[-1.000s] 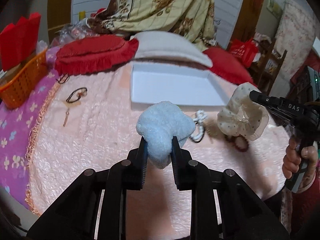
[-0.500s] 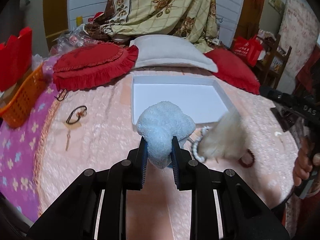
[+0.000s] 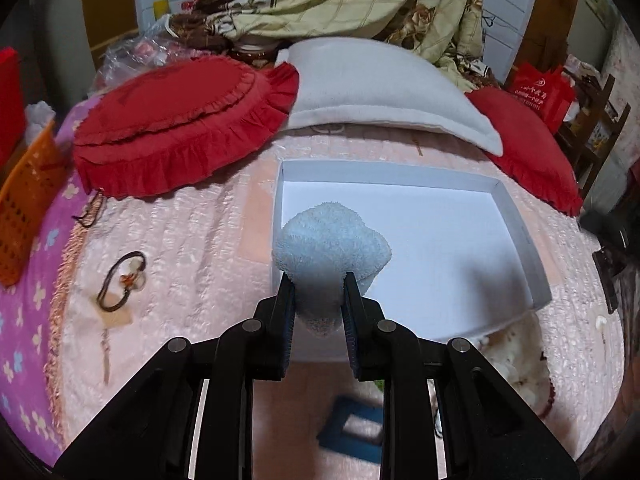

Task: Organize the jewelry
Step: 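Carry both scrunchies into the white box and open both tools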

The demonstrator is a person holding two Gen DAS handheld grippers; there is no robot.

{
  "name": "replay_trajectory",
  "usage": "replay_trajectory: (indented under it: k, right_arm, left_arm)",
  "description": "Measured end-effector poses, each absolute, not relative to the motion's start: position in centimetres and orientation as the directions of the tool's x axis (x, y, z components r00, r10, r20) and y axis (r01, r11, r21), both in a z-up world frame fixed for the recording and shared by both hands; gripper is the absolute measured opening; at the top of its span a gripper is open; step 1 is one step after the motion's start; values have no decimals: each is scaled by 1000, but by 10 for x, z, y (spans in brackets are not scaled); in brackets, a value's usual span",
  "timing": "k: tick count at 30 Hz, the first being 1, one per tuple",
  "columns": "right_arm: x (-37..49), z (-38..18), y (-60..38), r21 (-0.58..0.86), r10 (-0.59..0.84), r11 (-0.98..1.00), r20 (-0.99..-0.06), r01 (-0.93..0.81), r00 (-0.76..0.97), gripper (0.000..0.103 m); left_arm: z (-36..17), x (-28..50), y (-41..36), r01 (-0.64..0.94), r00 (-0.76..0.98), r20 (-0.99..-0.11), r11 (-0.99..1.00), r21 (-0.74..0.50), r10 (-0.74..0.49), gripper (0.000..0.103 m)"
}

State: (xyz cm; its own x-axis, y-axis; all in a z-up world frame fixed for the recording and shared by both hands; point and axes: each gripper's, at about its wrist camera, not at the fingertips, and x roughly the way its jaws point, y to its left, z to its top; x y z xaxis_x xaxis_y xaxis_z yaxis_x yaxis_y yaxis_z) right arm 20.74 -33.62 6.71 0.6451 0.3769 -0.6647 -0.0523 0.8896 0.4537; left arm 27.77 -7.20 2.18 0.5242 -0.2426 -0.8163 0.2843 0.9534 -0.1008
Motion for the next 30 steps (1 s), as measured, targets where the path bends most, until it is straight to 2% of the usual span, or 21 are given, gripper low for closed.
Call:
replay_trajectory:
  k: [1,3,5,8,14,16,18,20,30]
  right_arm:
    - [195,57,-343,456,387,888,-682,-53,621,10]
    - [168,41,-353,446,376,894,-699,-41,608,52]
    - [145,29,-364,436,352,900,-705,-16,616,67]
    - [121,6,-375,387,285,921,-744,42,605,67]
    - [129,-33,-375,405,298,912,-769,70,566,65]
    - [140,-43,-374,427,317,901,-769,78,555,48]
    - [148,-53,-375,498,388,864,-752,74,532,16]
    - [145,-50,-378,525,408,848,-734,72,543,10]
    - [148,45,-371,524,413,850,-606,-49,680,7]
  left_arm:
    - [18,281,-74,288,518,-820,952,-101,-243,21]
    - [10,285,-77,294,506,-828,951,-100,-244,21]
    - [5,285,-78,294,498,-832,950,-104,-246,21]
    - [-3,284,-78,289,487,-836,950,-117,-251,21]
    - [-6,275,-82,289,477,-846,951,-105,-238,21]
    - [-3,270,-84,295,484,-843,951,-95,-235,21]
    - [1,266,-84,302,492,-839,949,-87,-233,21]
    - [5,263,-85,311,501,-834,948,-76,-231,21]
    - [16,277,-86,307,515,-826,949,-72,-229,21]
